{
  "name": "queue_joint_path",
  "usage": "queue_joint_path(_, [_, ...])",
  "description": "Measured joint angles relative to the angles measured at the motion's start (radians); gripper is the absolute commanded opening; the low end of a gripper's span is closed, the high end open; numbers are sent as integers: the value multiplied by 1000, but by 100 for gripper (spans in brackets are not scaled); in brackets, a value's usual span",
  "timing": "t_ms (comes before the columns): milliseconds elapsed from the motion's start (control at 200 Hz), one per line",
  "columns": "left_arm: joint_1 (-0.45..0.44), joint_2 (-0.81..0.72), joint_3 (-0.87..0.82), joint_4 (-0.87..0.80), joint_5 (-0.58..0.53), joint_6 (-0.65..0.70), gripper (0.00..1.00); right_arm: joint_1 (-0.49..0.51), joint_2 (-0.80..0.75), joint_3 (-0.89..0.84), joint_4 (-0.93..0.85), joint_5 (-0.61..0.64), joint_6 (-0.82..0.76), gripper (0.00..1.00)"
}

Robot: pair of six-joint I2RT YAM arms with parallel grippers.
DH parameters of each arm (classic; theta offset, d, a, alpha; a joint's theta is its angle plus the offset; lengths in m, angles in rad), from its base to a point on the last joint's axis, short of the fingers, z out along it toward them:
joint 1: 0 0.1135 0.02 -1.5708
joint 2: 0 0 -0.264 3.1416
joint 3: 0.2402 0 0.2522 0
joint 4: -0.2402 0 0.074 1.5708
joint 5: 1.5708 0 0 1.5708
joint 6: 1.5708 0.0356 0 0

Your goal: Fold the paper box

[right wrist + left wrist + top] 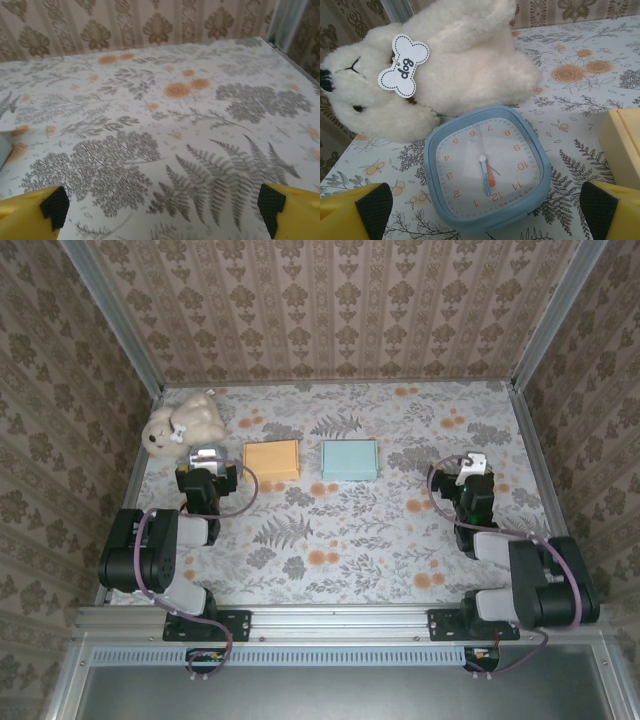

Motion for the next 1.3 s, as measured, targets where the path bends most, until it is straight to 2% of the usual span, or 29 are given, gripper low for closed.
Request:
queue_joint_path(160, [-1, 0, 0, 0, -3, 1, 100, 0, 132, -4, 98, -39, -10, 100])
queue_joint_path(435, [-1, 0, 0, 0, -4, 3, 100, 6, 138, 127, 11, -41, -27, 100])
queue_joint_path(1300, [-14, 0, -7, 20, -20, 6, 100, 8, 138, 129, -35, -41, -31, 100])
